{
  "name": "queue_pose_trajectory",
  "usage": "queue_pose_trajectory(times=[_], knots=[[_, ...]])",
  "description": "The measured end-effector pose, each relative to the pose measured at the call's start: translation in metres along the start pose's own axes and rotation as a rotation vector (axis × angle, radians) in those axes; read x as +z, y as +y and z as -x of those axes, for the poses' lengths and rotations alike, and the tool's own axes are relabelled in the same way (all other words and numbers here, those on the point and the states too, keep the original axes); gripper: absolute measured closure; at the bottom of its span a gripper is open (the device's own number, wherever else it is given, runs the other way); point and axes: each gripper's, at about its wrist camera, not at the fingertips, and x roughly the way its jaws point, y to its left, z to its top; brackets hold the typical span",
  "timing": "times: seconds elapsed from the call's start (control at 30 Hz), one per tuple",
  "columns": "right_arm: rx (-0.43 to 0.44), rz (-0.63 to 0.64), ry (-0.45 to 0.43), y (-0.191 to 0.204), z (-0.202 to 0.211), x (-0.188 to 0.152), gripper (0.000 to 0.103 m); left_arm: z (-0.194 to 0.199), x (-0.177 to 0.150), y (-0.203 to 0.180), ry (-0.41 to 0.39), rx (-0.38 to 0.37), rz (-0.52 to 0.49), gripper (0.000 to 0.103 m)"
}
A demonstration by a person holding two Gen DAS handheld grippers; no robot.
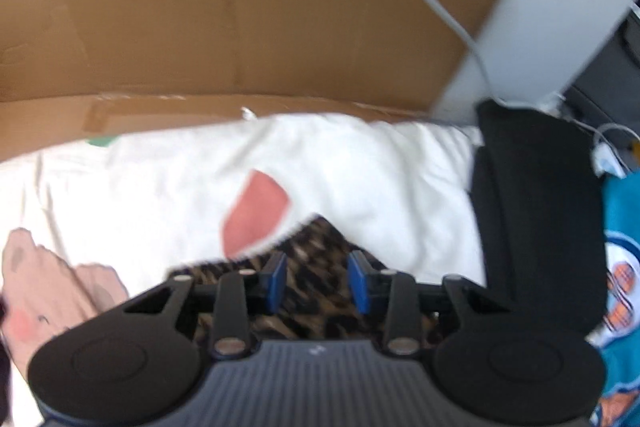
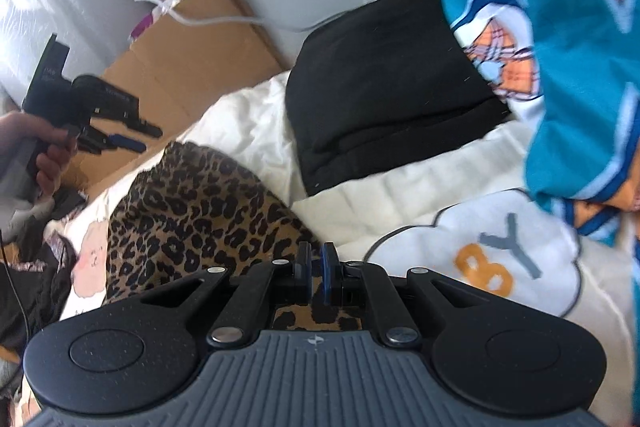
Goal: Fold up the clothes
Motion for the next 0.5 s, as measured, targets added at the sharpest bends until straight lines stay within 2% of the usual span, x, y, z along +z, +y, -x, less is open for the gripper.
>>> queue_pose_trajectory(times=[0.03,0.1,0.23,0.3,0.4,0.5], knots=[[0.002,0.001,0.009,0.001,-0.004,-0.001,0.098,-0.003,0.003,0.003,-0.008,-0.006,0.000,0.057],[0.007,0.008,0.020,0.005,-0.009,-0.001,0.098,-0.009,0.007,0.006,-0.017,-0.017,-0.013,0.054],[0.015,0.027,0.030,0.011,-0.014,-0.001,0.098,-0.021,0.014,0.005,0.011,-0.007,-0.085,0.058],[0.015,0.029,0.032,0.012,-0.017,0.001,0.098,-0.028,0.016,0.003,0.014,-0.029,-0.098,0.057],[0.015,0.030,0.038,0.012,-0.023,0.004,0.098,-0.034,0.015,-0.002,0.038,-0.079,-0.136,0.055],[0.021,0.027,0.050,0.012,-0.032,0.005,0.098,-0.040,0.010,-0.011,0.057,-0.077,-0.218,0.050]])
